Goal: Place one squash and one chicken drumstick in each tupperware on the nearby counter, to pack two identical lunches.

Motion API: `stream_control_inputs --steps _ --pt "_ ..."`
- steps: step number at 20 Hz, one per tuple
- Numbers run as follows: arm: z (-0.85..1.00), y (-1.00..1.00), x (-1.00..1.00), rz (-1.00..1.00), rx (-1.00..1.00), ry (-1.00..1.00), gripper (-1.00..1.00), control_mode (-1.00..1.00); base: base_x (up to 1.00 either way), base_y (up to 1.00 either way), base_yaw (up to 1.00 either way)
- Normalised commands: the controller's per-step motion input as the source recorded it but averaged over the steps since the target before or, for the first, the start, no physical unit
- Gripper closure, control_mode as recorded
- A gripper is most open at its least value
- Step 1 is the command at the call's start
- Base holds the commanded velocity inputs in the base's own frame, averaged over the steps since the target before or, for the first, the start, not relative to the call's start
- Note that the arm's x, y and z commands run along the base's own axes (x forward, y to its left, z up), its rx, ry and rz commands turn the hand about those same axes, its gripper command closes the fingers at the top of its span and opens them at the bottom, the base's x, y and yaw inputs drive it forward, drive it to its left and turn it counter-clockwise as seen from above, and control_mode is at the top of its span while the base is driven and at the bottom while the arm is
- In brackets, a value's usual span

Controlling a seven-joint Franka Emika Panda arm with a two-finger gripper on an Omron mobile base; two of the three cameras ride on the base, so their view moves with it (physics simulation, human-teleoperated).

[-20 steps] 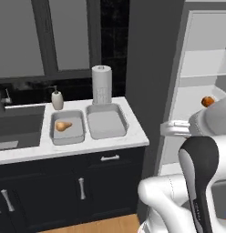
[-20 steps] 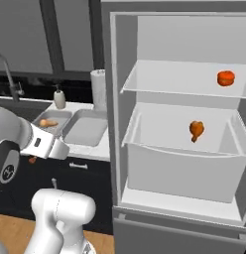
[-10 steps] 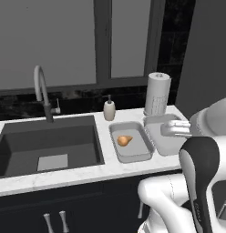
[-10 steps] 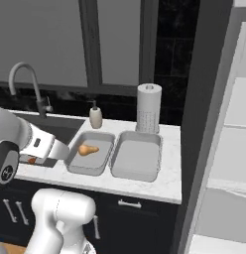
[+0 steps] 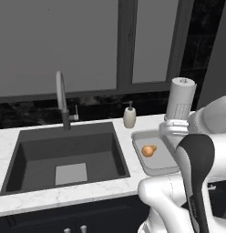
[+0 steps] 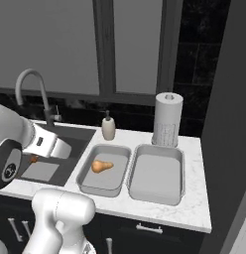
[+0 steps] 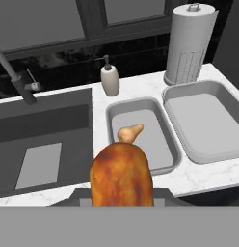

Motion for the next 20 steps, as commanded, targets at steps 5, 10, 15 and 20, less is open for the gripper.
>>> stream_control_inputs --steps 5,10,15,20 --pt "-0.49 -0.2 0.92 0.09 0.0 0.01 1.0 -1.0 0.0 0.0 0.0" --pt "-0.64 -0.17 0.77 0.11 0.0 0.04 1.0 -1.0 0.0 0.0 0.0" --pt "-0.68 -0.19 0.38 0.02 0.0 0.03 1.0 -1.0 0.0 0.0 0.0" --pt "-0.67 -0.02 0.17 -0.04 0.0 0.02 1.0 -1.0 0.0 0.0 0.0"
